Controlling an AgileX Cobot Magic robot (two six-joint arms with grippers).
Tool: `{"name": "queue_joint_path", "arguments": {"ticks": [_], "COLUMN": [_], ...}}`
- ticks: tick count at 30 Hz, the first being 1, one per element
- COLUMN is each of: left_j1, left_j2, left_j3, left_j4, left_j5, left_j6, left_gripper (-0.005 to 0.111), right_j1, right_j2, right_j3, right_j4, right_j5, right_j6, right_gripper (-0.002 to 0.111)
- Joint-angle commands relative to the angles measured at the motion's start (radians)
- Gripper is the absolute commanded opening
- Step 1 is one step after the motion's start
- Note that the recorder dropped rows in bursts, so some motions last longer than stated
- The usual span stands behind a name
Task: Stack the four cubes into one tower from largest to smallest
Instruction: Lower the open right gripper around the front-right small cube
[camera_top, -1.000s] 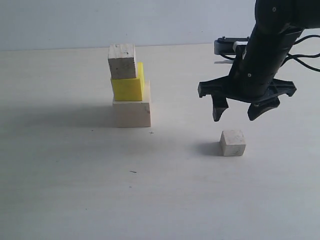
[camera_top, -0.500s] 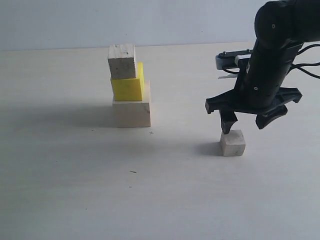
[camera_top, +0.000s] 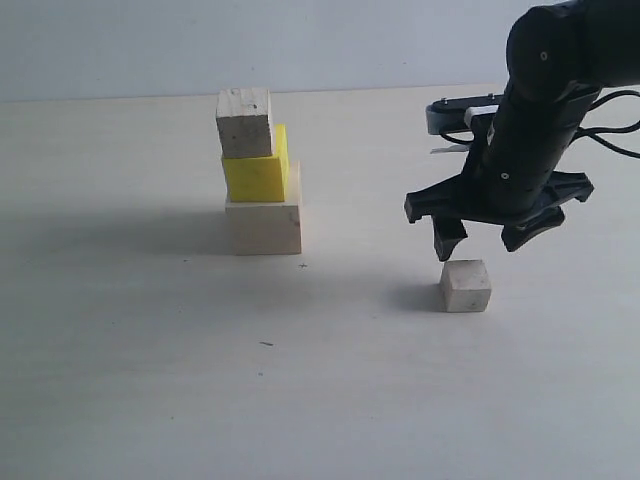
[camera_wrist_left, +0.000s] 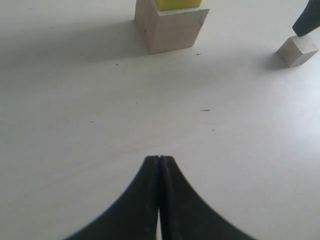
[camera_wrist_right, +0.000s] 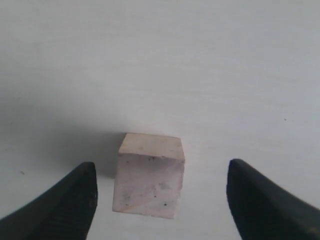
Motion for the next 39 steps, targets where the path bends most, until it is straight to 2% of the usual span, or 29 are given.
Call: {"name": "queue_joint_path", "arguments": {"ticks": [1,39], "left_j1": [-0.006,-0.006], "left_j2": [0.003,0.003], "left_j3": [0.004,0.004], "left_j4": [0.0,0.001], "left_j5": [-0.012,-0.012], "left_j6": [0.004,0.004], "left_gripper": [0.001,0.001], "right_j1": [-0.001,-0.001], "right_j2": [0.023,0.079], "right_j3": [0.002,0.002], "right_j4": [0.007,0.039], "right_j5": [-0.013,-0.055], "right_j6": [-0.01,-0.033], "right_gripper": [0.069,0.069]}}
